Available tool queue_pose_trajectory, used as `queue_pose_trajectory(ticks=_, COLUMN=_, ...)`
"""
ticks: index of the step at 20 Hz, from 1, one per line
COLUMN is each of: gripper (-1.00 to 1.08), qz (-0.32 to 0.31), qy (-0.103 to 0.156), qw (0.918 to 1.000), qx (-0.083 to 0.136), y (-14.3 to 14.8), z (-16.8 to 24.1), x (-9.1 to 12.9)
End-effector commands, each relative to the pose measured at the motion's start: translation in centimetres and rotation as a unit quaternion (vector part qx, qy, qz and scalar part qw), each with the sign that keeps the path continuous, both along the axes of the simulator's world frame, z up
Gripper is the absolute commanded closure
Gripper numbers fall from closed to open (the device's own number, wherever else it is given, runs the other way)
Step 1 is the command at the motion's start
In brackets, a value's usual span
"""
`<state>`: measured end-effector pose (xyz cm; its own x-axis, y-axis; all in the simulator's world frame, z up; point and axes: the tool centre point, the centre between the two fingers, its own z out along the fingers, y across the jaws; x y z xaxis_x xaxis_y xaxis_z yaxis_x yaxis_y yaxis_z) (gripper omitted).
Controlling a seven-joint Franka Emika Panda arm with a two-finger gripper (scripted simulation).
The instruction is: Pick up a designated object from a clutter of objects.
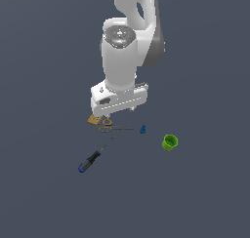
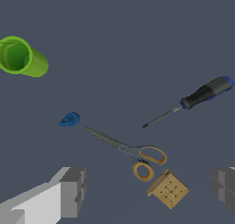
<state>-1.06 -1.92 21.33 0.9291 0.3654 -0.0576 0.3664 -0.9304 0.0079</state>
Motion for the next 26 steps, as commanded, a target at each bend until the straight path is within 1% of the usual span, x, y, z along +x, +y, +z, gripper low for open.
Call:
queue_pose_trajectory(ticks=1, gripper=-0.92, qz=0.031, qy=-0.001, qw=0.9995, qx=0.002, y=-0.2, z=-1.2, x=-0.1)
queue_pose_trajectory(ticks=7, gripper=-0.92, qz=0.102, qy=-0.003, qw=0.9947, qx=0.007, y=-0.7, z=-4.1, x=-0.6)
queue_pose_trajectory(ticks=13, gripper=-0.92, qz=0.173, qy=-0.006, qw=0.9848, qx=0.012, y=-1.2, z=-6.8, x=-1.2)
queue_pose_trajectory(ticks=19, gripper=-0.92, qz=0.243, qy=-0.009, qw=0.9699, qx=0.016, y=-1.6, z=-9.4, x=-2.1)
queue_pose_trajectory(ticks=26, gripper=-0.92, qz=0.322, qy=-0.012, qw=0.9465, qx=0.020, y=-2.0, z=-12.3, x=-3.3)
